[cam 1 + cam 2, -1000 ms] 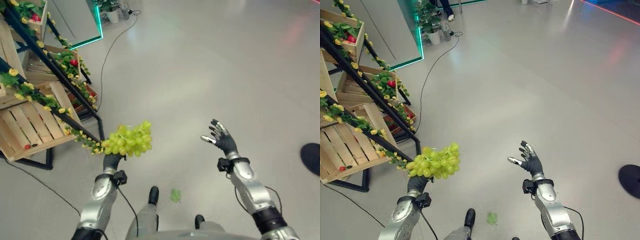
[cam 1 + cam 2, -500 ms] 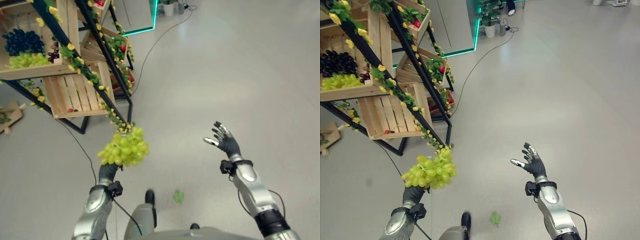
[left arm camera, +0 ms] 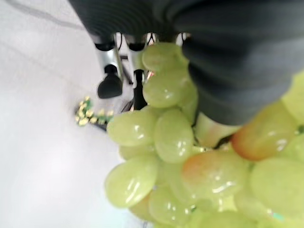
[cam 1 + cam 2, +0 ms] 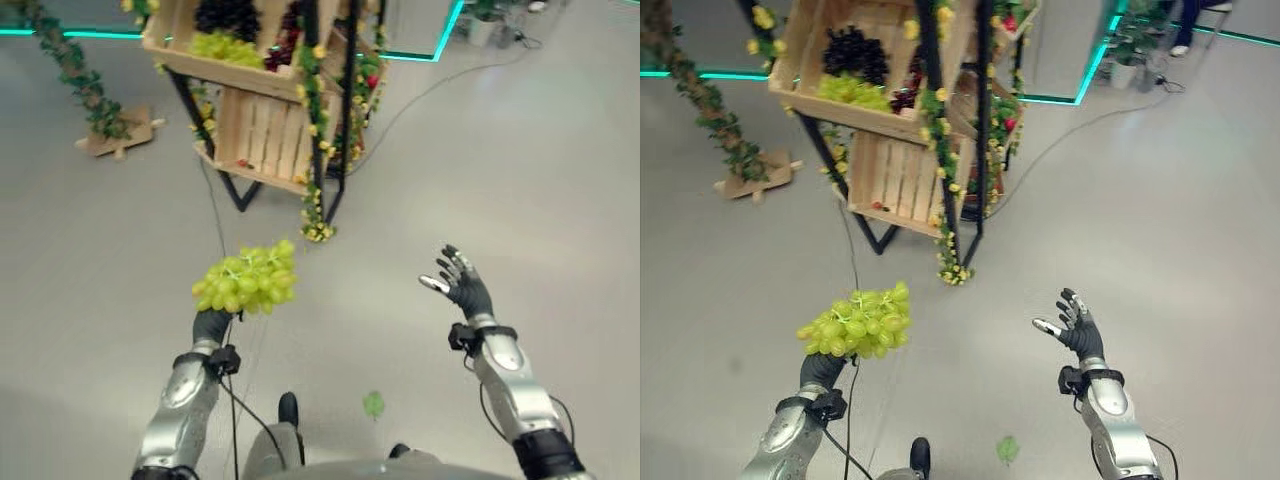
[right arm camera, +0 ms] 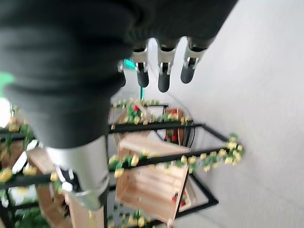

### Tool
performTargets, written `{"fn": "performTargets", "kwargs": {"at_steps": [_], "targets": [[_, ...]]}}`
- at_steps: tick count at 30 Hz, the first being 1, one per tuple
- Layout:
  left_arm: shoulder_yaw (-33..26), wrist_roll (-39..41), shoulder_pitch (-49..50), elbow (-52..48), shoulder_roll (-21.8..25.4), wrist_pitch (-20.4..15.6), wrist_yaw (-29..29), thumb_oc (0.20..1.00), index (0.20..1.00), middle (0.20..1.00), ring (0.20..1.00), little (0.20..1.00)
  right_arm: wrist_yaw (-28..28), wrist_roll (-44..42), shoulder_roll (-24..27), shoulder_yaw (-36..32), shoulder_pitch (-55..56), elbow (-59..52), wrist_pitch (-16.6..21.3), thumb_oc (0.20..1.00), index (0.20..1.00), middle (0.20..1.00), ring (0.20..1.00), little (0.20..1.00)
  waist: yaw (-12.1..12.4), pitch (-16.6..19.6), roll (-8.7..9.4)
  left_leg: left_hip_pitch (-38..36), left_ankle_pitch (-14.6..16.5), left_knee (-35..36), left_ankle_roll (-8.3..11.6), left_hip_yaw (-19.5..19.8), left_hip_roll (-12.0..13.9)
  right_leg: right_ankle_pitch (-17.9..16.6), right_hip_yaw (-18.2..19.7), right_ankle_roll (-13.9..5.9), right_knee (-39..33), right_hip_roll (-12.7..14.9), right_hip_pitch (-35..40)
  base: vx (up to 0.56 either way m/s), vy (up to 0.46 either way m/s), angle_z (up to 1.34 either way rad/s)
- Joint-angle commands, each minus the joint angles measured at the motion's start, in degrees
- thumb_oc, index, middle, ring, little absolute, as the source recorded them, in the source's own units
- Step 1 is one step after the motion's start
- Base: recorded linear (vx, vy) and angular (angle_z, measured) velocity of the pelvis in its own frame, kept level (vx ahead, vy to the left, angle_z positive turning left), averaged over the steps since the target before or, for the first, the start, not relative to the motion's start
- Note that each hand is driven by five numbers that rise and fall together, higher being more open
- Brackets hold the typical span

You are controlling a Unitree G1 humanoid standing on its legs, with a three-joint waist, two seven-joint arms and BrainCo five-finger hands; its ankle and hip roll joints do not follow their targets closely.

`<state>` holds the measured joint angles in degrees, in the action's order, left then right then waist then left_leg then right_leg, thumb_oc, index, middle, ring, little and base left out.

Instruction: Pick up the fruits from the basket on one side to the basket on the other side

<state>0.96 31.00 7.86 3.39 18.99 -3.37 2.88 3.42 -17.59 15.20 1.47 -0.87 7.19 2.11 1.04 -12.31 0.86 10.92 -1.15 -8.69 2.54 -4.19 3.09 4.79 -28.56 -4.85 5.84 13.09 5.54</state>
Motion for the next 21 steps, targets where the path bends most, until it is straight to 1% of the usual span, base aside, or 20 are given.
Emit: {"fn": "performTargets", "kwargs": {"at_steps": [1, 2, 3, 4, 5, 6, 7, 8, 9, 10, 11, 12, 13, 14, 15, 16, 18, 19, 20, 21], "targets": [[-2.3, -0.9, -1.8, -5.4, 0.4, -4.3, 0.2, 0.2, 0.2, 0.2, 0.2, 0.2, 0.2, -1.2, 2.6, -1.3, -1.4, -1.9, 3.1, 1.0, 1.0, 1.0, 1.0, 1.0, 0.1, 2.6, -1.23, -4.6, 6.6, 2.4, 5.82, 1.4, 5.2, 3.2, -0.5, -4.41, -0.8, 1.8, -2.9, 0.0, 0.188, 0.48], [-2.4, -1.2, -2.2, -5.4, 0.8, -4.4, 0.4, 0.2, 0.2, 0.2, 0.2, 0.2, 0.2, -1.2, 2.5, -1.4, -1.5, -1.9, 3.1, 1.0, 1.0, 1.0, 1.0, 1.0, 0.1, 2.5, -0.84, -4.3, 6.8, 2.3, 5.33, 1.6, 4.6, 3.0, 0.1, -4.66, -0.1, 2.1, -3.6, 0.01, 0.178, 0.26], [-2.5, -1.4, -3.0, -5.4, 1.1, -4.6, 1.0, 0.2, 0.2, 0.2, 0.2, 0.2, 0.4, -1.1, 2.0, -1.3, -1.7, -1.8, 2.9, 1.0, 1.0, 1.0, 1.0, 1.0, 0.1, 2.4, -0.25, -3.5, 7.3, 1.9, 4.48, 1.9, 3.3, 2.5, 1.2, -5.33, 0.9, 3.1, -4.6, 0.01, 0.178, 0.17], [-2.5, -1.4, -3.0, -5.4, 1.1, -4.6, 1.0, 0.2, 0.2, 0.2, 0.2, 0.2, 0.4, -1.1, 2.0, -1.3, -1.7, -1.8, 3.0, 1.0, 1.0, 1.0, 1.0, 1.0, 0.1, 2.5, -0.17, -3.4, 7.3, 1.8, 4.42, 1.9, 3.2, 2.5, 1.2, -5.38, 1.0, 3.3, -4.8, 0.02, 0.203, 0.07], [-2.5, -1.5, -3.2, -5.3, 1.0, -4.6, 1.2, 0.2, 0.2, 0.2, 0.2, 0.2, 0.5, -0.9, 1.8, -1.4, -1.6, -1.8, 2.8, 1.0, 1.0, 1.0, 1.0, 1.0, 0.1, 2.5, 0.06, -3.3, 7.6, 1.7, 3.92, 2.0, 2.5, 2.3, 1.7, -5.59, 1.3, 3.6, -4.9, 0.05, 0.199, -0.01], [-2.6, -1.9, -3.5, -5.7, 1.0, -4.7, 1.6, 0.2, 0.2, 0.2, 0.2, 0.2, 0.5, -0.5, 1.3, -1.5, -1.4, -1.8, 2.6, 1.0, 1.0, 1.0, 1.0, 1.0, 0.1, 2.6, 0.46, -3.1, 8.0, 1.6, 3.02, 2.0, 1.1, 1.9, 2.6, -6.11, 2.6, 4.7, -5.4, 0.04, 0.206, -0.01], [-2.6, -1.9, -3.6, -5.7, 1.1, -4.7, 1.6, 0.2, 0.2, 0.2, 0.2, 0.2, 0.5, -0.5, 1.3, -1.5, -1.4, -1.8, 2.6, 1.0, 1.0, 1.0, 1.0, 1.0, 0.0, 2.8, 0.56, -2.9, 7.6, 1.8, 2.84, 2.0, 0.8, 1.6, 2.5, -6.17, 2.5, 4.9, -5.7, 0.08, 0.273, -0.01], [-2.7, -2.0, -3.8, -6.0, 0.8, -4.9, 2.2, 0.2, 0.2, 0.2, 0.2, 0.2, 0.7, 0.3, 1.0, -1.6, -0.9, -1.7, 2.4, 1.0, 1.0, 1.0, 1.0, 1.0, 0.0, 2.5, 0.54, -3.7, 8.7, 1.7, 1.75, 2.1, -0.6, 1.1, 3.8, -6.58, 6.1, 6.6, -6.4, 0.07, 0.212, -0.05], [-2.5, -2.1, -4.3, -6.1, 0.8, -4.7, 2.3, 0.2, 0.2, 0.2, 0.2, 0.2, 0.7, 0.2, 0.7, -1.9, -0.4, -1.9, 2.4, 1.0, 1.0, 1.0, 1.0, 1.0, -0.4, 2.2, 0.48, -3.9, 8.8, 1.6, 1.25, 2.7, -1.4, 0.8, 5.7, -6.5, 8.7, 7.3, -7.2, 0.07, 0.212, -0.12], [-2.4, -2.1, -4.3, -6.1, 0.8, -4.7, 2.3, 0.2, 0.2, 0.2, 0.2, 0.2, 0.7, 0.2, 0.7, -1.9, -0.4, -1.9, 2.4, 1.0, 1.0, 1.0, 1.0, 1.0, -0.4, 2.4, 0.57, -3.6, 8.5, 1.8, 1.09, 2.7, -1.7, 0.5, 5.7, -6.54, 8.7, 7.5, -7.5, 0.04, 0.1, -0.09], [-2.1, -1.9, -5.0, -6.1, 1.0, -4.8, 2.4, 0.2, 0.2, 0.2, 0.2, 0.2, 0.9, 0.2, 0.5, -2.2, 0.0, -2.1, 2.5, 1.0, 1.0, 1.0, 1.0, 1.0, -1.7, 1.4, 0.43, -3.9, 8.7, 1.6, 1.06, 3.5, -2.1, -0.8, 10.1, -6.34, 11.2, 6.9, -9.2, 0.06, 0.09, 0.1], [-1.5, -2.4, -5.8, -6.1, 1.5, -4.8, 2.4, 0.2, 0.2, 0.2, 0.2, 0.2, 0.9, -0.2, 0.0, -3.1, 1.0, -2.2, 2.8, 1.0, 1.0, 1.0, 1.0, 1.0, -3.7, 0.9, -0.19, -4.5, 8.5, 2.5, 0.73, 4.9, -2.3, 2.9, 17.7, -5.11, 11.4, 0.4, -12.7, 0.12, 0.113, 0.4], [-1.4, -2.7, -6.1, -6.5, 1.5, -4.8, 2.1, 0.2, 0.2, 0.2, 0.2, 0.2, 1.1, -0.4, -0.1, -3.7, 1.6, -2.1, 2.9, 1.0, 1.0, 1.0, 1.0, 1.0, -4.5, 0.9, -0.66, -5.1, 8.4, 3.2, 0.77, 5.6, -2.4, 4.1, 20.4, -4.61, 10.4, -1.9, -14.3, 0.14, 0.113, 0.69], [-1.2, -2.9, -6.7, -7.0, 1.5, -4.7, 1.8, 0.2, 0.2, 0.2, 0.2, 0.2, 1.1, -0.8, 0.0, -4.1, 1.9, -1.8, 3.0, 1.0, 1.0, 1.0, 1.0, 1.0, -5.1, 0.7, -0.92, -5.2, 8.0, 3.5, 0.9, 6.3, -2.7, 3.1, 20.9, -4.31, 8.2, -2.3, -15.9, 0.09, 0.057, 0.61], [-1.2, -2.9, -6.7, -7.0, 1.5, -4.7, 1.8, 0.2, 0.2, 0.2, 0.2, 0.2, 1.1, -0.8, 0.1, -4.1, 1.9, -1.8, 3.0, 1.0, 1.0, 1.0, 1.0, 1.0, -5.1, 0.7, -0.95, -5.2, 8.0, 3.5, 0.91, 6.3, -2.7, 3.1, 20.9, -4.3, 8.2, -2.3, -15.8, 0.08, 0.003, 0.54], [-1.1, -3.3, -7.8, -7.6, 2.0, -4.8, 1.6, 0.2, 0.2, 0.2, 0.2, 0.2, 1.6, -1.5, 0.5, -4.7, 1.7, -1.2, 3.2, 1.0, 1.0, 1.0, 1.0, 1.0, -5.9, -0.7, -1.01, -5.7, 8.0, 3.4, 0.95, 7.6, -2.9, 0.8, 20.4, -4.41, 5.6, -1.4, -19.8, 0.07, -0.034, 0.18], [-0.9, -3.4, -8.7, -8.3, 2.5, -5.0, 1.9, 0.2, 0.2, 0.2, 0.2, 0.2, 1.9, -2.2, 0.8, -4.7, 1.3, -0.8, 3.6, 1.0, 1.0, 1.0, 1.0, 1.0, -7.1, -1.9, -1.1, -6.2, 8.2, 3.2, 0.69, 8.6, -3.2, -0.8, 20.5, -4.91, 3.1, -2.5, -22.7, 0.09, -0.035, 0.24], [-0.9, -3.4, -8.8, -8.3, 2.5, -5.0, 1.9, 0.2, 0.2, 0.2, 0.2, 0.2, 1.9, -2.2, 0.9, -4.7, 1.2, -0.8, 3.6, 1.0, 1.0, 1.0, 1.0, 1.0, -7.1, -1.9, -1.22, -6.2, 8.3, 3.2, 0.71, 8.6, -3.1, -0.8, 20.5, -4.89, 3.0, -2.6, -22.7, 0.15, -0.033, 0.49], [-0.8, -3.5, -9.4, -8.3, 2.4, -5.0, 1.8, 0.2, 0.2, 0.2, 0.2, 0.2, 1.9, -2.5, 1.2, -4.9, 1.4, -0.5, 3.7, 1.0, 1.0, 1.0, 1.0, 1.0, -7.8, -2.3, -0.96, -6.6, 8.8, 2.8, 0.37, 9.2, -4.1, -1.6, 21.7, -5.01, 1.8, -3.5, -23.2, 0.12, -0.022, 0.89], [-0.8, -3.5, -9.4, -8.3, 2.4, -5.0, 1.8, 0.2, 0.2, 0.2, 0.2, 0.2, 1.9, -2.6, 1.3, -4.9, 1.4, -0.4, 3.7, 1.0, 1.0, 1.0, 1.0, 1.0, -7.8, -2.4, -1.03, -6.7, 8.8, 2.8, 0.36, 9.2, -4.0, -1.7, 21.7, -5.01, 1.7, -3.6, -23.0, 0.18, -0.055, 0.99]]}}
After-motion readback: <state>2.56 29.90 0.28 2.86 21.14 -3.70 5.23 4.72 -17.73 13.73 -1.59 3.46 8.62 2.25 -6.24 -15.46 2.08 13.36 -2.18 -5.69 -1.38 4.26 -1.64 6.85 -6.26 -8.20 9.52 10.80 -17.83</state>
